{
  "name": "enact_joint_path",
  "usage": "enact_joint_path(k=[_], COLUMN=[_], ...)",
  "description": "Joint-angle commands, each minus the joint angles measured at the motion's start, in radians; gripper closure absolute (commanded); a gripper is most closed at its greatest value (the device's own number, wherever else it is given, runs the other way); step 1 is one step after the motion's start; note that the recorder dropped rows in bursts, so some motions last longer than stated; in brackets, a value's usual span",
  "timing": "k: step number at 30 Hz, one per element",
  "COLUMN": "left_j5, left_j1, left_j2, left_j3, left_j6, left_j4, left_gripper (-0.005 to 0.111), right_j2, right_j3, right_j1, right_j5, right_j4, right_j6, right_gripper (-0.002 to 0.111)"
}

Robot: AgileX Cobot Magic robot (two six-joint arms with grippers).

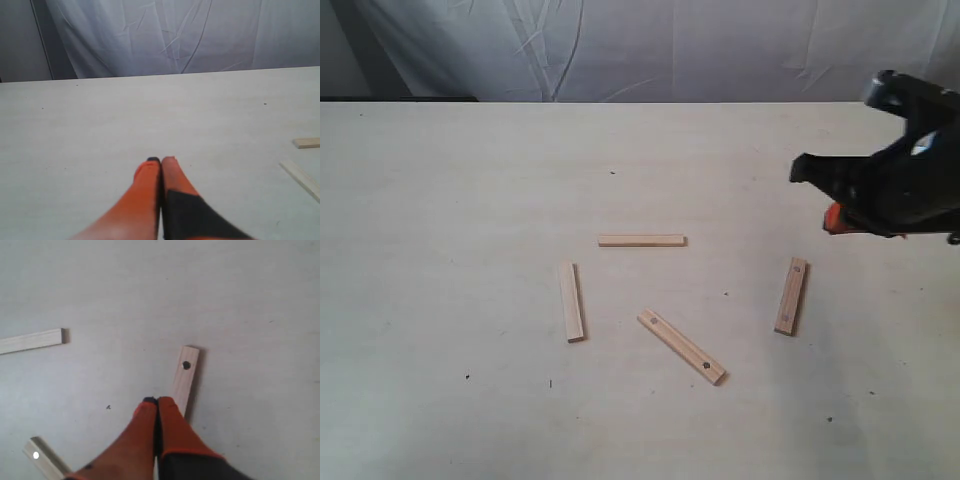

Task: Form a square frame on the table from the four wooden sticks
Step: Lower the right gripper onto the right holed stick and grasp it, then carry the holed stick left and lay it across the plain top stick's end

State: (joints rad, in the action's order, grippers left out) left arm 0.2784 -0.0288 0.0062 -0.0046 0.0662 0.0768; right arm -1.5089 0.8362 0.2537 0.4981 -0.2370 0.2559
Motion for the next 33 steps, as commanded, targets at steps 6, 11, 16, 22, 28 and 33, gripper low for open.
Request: enact_joint_path(k=[6,11,16,22,28,33], left_j5=[-0.009,-0.009,-0.009,-0.009,-0.009,-0.009], left_j1=[-0.002,-0.002,-0.002,-0.002,-0.002,-0.002], left_j2=[-0.006,-0.006,-0.006,-0.006,-0.006,-0.006], left_j3=[0.005,0.005,0.005,0.005,0.005,0.005], left_j6=[0.001,0.001,0.001,0.001,0.001,0.001], left_j4=[0.003,0.003,0.003,0.003,0.003,0.003], left_gripper=[0.107,0.107,0.107,0.107,0.107,0.107], right_j2=[-0.276,-0.311,-0.354,-0.412,-0.419,-0.387], right_j3=[0.162,0.162,0.162,0.162,0.162,0.222], right_j1=[0.080,0.085,0.085,0.085,0.085,0.085], right_j5=[0.151,0.144,0.136,0.116,0.120,0.164], right_j4=[0.174,0.188,0.194,0.194,0.194,0.194], right_j6=[0.405,0.416,0.436,0.436,0.421,0.319], right_gripper=[0.095,0.063,0.068,0.068,0.108,0.108])
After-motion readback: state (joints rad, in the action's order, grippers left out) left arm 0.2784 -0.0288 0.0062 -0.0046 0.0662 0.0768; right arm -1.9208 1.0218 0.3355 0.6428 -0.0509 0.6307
